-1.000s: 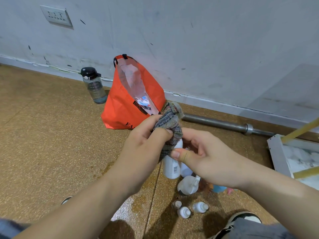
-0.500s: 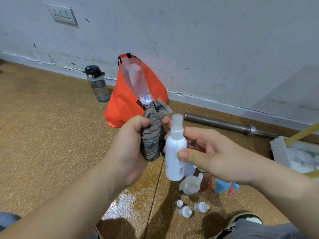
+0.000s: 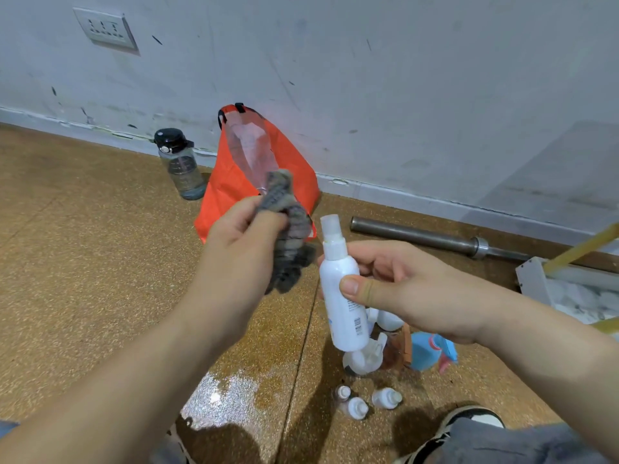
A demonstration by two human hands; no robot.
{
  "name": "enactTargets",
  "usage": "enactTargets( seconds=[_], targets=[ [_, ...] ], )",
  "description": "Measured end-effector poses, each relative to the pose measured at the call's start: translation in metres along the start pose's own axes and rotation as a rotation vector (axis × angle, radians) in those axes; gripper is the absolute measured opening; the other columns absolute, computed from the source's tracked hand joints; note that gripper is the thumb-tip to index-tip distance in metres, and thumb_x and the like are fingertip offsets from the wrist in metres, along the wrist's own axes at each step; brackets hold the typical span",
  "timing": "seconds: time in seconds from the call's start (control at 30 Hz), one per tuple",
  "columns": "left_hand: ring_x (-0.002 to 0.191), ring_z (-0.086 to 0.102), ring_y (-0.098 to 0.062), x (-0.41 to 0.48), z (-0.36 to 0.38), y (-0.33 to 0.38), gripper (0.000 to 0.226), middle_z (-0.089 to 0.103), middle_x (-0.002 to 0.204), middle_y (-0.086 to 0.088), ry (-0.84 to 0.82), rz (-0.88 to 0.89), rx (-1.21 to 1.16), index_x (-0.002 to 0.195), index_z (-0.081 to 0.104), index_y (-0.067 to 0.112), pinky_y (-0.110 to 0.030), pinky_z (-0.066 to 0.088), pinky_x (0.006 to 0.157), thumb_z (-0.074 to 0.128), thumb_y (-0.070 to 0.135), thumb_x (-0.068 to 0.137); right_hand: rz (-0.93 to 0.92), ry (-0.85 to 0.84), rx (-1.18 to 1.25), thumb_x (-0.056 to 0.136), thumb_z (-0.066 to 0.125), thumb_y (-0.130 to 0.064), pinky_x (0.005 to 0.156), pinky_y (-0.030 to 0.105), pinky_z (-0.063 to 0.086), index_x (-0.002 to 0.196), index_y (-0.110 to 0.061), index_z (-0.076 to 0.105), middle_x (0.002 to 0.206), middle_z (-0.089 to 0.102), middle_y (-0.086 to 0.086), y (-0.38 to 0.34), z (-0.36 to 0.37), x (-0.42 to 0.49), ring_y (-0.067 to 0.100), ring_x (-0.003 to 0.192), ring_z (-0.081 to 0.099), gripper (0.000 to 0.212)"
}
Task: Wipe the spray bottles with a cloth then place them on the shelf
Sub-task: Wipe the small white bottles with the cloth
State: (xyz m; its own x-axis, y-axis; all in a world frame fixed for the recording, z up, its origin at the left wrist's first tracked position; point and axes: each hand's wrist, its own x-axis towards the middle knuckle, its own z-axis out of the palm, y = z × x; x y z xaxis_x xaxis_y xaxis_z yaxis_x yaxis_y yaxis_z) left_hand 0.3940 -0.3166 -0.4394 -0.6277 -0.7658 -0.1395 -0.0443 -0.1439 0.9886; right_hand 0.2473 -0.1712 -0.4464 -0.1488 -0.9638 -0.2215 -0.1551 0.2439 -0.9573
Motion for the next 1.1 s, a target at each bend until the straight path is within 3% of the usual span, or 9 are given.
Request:
enactTargets(
  seconds=[0.1,0.27,0.33,0.4,0.43,0.63,0.77,0.9,1.1],
  targets=[
    [0.054,0.064,-0.02,0.009,-0.011,0.003,0.024,0.068,0.085,-0.03,0.011,-0.001,0.053,0.106,0.065,-0.006,-0.02,0.039,0.039,0.046,0.007,0.1,0.026,0.032,0.054,0.094,0.06,-0.021,0.103,0.05,0.051,0.129,-0.009,0.06,0.116,0.069,0.024,0.002,-0.001,0.001,0.018,0.102,0.064,0.037],
    [0.073,0.062,-0.003,0.002,-0.011,-0.006,0.021,0.074,0.09,0.006,-0.439,0.214,0.253,0.117,0.07,0.022,-0.019,0.05,0.063,0.061,0.009,0.103,0.065,-0.053,0.06,0.094,0.061,-0.014,0.097,0.043,0.048,0.13,-0.013,0.06,0.112,0.07,0.019,0.004,-0.003,0.0,0.018,0.104,0.062,0.036],
    [0.081,0.063,-0.006,0.004,-0.013,-0.01,0.018,0.076,0.095,-0.004,-0.475,0.247,0.341,0.116,0.07,0.016,-0.027,0.054,0.068,0.062,0.013,0.1,0.074,-0.078,0.026,0.096,0.065,-0.019,0.085,0.033,0.049,0.105,-0.027,0.066,0.092,0.066,0.001,0.005,-0.001,-0.001,0.011,0.091,0.059,0.012],
    [0.076,0.062,-0.007,0.007,-0.016,-0.009,0.016,0.075,0.089,-0.004,-0.493,0.22,0.364,0.111,0.07,0.014,-0.034,0.053,0.063,0.06,0.018,0.1,0.069,-0.087,-0.051,0.102,0.064,-0.024,0.067,0.021,0.043,0.077,-0.037,0.057,0.075,0.051,-0.009,0.004,0.001,-0.001,0.006,0.072,0.048,0.029],
    [0.068,0.06,-0.003,0.007,-0.016,-0.008,0.012,0.073,0.08,0.005,-0.505,0.188,0.354,0.108,0.069,0.014,-0.025,0.048,0.057,0.059,0.016,0.103,0.06,-0.084,-0.094,0.103,0.062,-0.024,0.062,0.02,0.04,0.073,-0.036,0.055,0.072,0.046,-0.008,0.005,0.003,-0.002,0.006,0.068,0.044,0.033],
    [0.055,0.066,-0.012,0.003,-0.009,-0.011,0.014,0.067,0.063,0.009,-0.39,0.147,0.378,0.091,0.066,0.021,-0.013,0.043,0.045,0.062,0.015,0.103,-0.02,0.083,-0.396,0.1,0.059,-0.033,0.075,0.056,0.047,0.091,-0.008,0.056,0.085,0.054,0.021,0.006,0.01,0.001,0.032,0.076,0.051,0.028],
    [0.069,0.062,0.001,0.003,-0.013,-0.012,0.003,0.069,0.079,0.008,-0.413,0.412,0.555,0.102,0.067,0.026,-0.015,0.047,0.062,0.067,0.026,0.099,0.045,0.008,-0.115,0.095,0.061,-0.03,0.074,0.045,0.045,0.105,0.007,0.056,0.089,0.06,0.022,0.008,0.004,-0.003,0.021,0.08,0.053,0.039],
    [0.09,0.067,-0.004,0.007,-0.023,-0.006,0.022,0.07,0.096,0.011,-0.548,0.537,0.659,0.12,0.066,0.02,-0.017,0.052,0.078,0.063,0.021,0.099,0.169,-0.213,0.133,0.098,0.056,-0.022,0.09,0.049,0.053,0.113,-0.004,0.066,0.106,0.074,0.021,-0.001,-0.016,-0.006,0.027,0.096,0.071,0.026],
    [0.071,0.069,-0.005,0.0,-0.023,-0.012,0.01,0.069,0.082,0.001,-0.515,0.44,0.549,0.111,0.066,0.016,-0.016,0.052,0.062,0.061,0.014,0.103,0.241,-0.283,0.306,0.096,0.059,-0.025,0.067,0.029,0.06,0.1,-0.006,0.068,0.101,0.072,0.024,0.0,-0.012,-0.004,0.024,0.081,0.073,0.021]
  ],
)
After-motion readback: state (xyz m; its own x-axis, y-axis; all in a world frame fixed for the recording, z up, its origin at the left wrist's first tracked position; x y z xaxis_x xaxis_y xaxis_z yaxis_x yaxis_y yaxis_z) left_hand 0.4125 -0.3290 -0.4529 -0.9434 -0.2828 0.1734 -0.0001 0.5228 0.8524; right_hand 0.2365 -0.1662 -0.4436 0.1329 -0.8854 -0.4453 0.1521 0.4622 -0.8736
